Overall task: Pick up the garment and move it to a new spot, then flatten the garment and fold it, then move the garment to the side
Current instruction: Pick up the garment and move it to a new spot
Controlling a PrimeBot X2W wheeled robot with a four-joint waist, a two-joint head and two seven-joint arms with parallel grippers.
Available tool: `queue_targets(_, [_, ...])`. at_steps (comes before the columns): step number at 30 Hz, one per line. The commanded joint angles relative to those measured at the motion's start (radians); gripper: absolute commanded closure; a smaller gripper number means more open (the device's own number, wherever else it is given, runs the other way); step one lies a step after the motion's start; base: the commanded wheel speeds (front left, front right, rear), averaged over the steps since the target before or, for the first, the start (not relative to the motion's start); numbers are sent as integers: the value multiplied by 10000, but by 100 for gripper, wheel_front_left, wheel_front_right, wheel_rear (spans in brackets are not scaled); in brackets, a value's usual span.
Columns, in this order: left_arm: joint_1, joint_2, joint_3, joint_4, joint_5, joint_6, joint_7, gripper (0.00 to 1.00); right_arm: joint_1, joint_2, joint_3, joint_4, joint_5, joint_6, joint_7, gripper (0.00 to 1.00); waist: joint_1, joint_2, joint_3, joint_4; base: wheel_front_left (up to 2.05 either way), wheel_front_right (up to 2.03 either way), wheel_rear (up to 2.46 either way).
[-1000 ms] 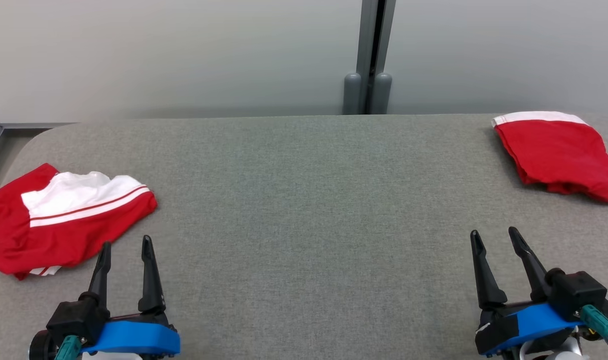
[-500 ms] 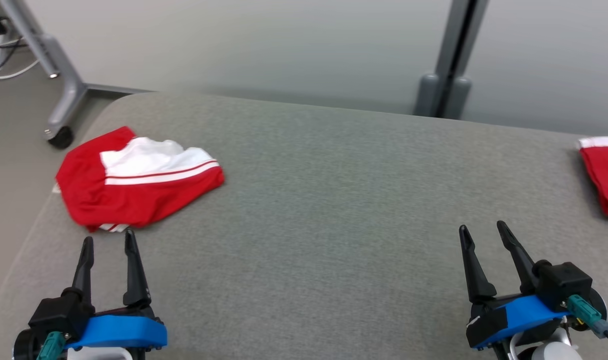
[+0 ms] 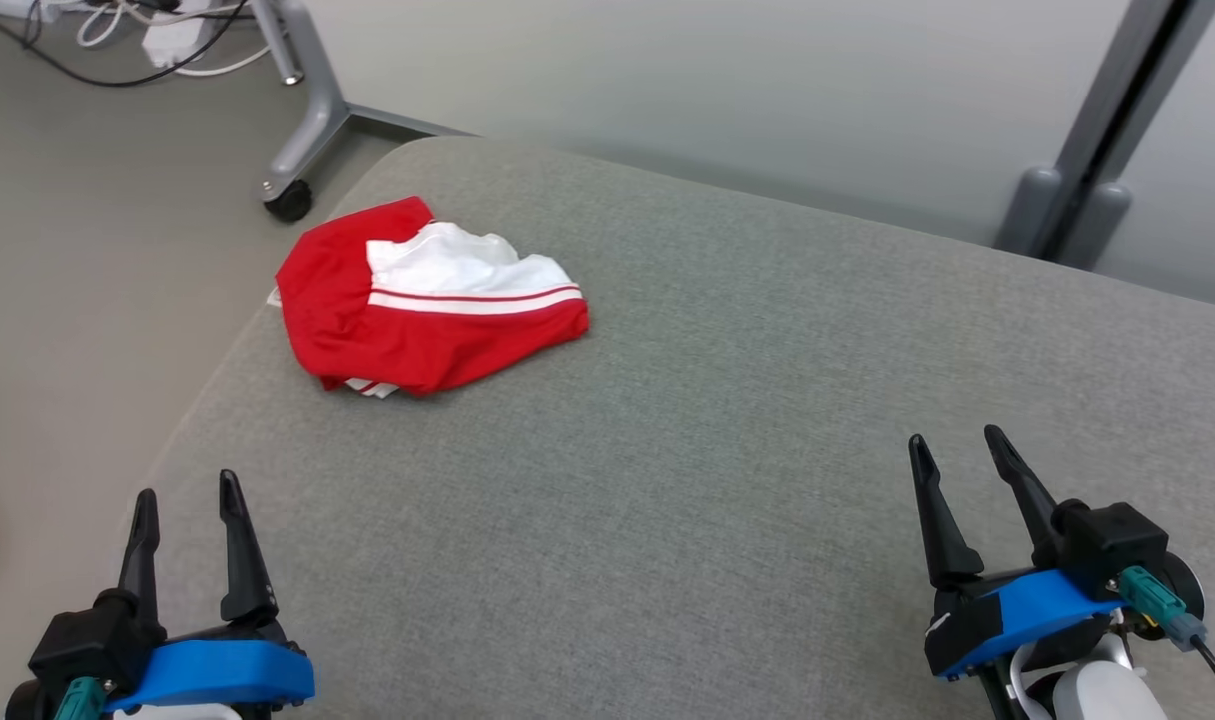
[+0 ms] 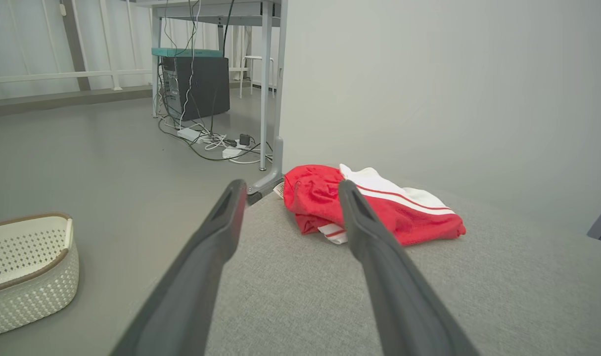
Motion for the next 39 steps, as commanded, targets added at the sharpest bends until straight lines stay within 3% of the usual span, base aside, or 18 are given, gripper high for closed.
queue_targets(1, [30, 24, 14, -50, -29, 23, -27, 0, -159, -13, -15, 58, -50, 1, -22, 0, -1, 0, 100, 157, 0, 0, 0])
queue_targets(7, [88, 79, 209, -74, -111, 33, -28, 0, -109, -13, 56, 225, -43, 1, -79, 0, -1, 0, 138, 209, 0, 0, 0])
queue_targets(14, [-686, 368, 396, -66, -139, -57, -28, 0, -246, -14, -95, 34, -193, 1, 11, 0, -1, 0, 446, -243, 0, 0, 0])
queue_targets(24, [-3470, 1686, 987, 753, -452, -271, 179, 0, -641, -17, -456, -1014, -816, 1, 439, 0, -1, 0, 1739, -1478, 0, 0, 0])
queue_targets(31, [-5150, 2497, 1190, 2063, -750, -462, 601, 0, -785, -20, -1010, -2291, -1207, 1, 863, 0, -1, 0, 2895, -2282, 0, 0, 0])
queue_targets(39, [-6495, 2539, 585, 4571, -808, -731, 1065, 0, -876, -65, -1347, -3300, -1404, 1, 1219, 0, -1, 0, 3877, -2591, 0, 0, 0])
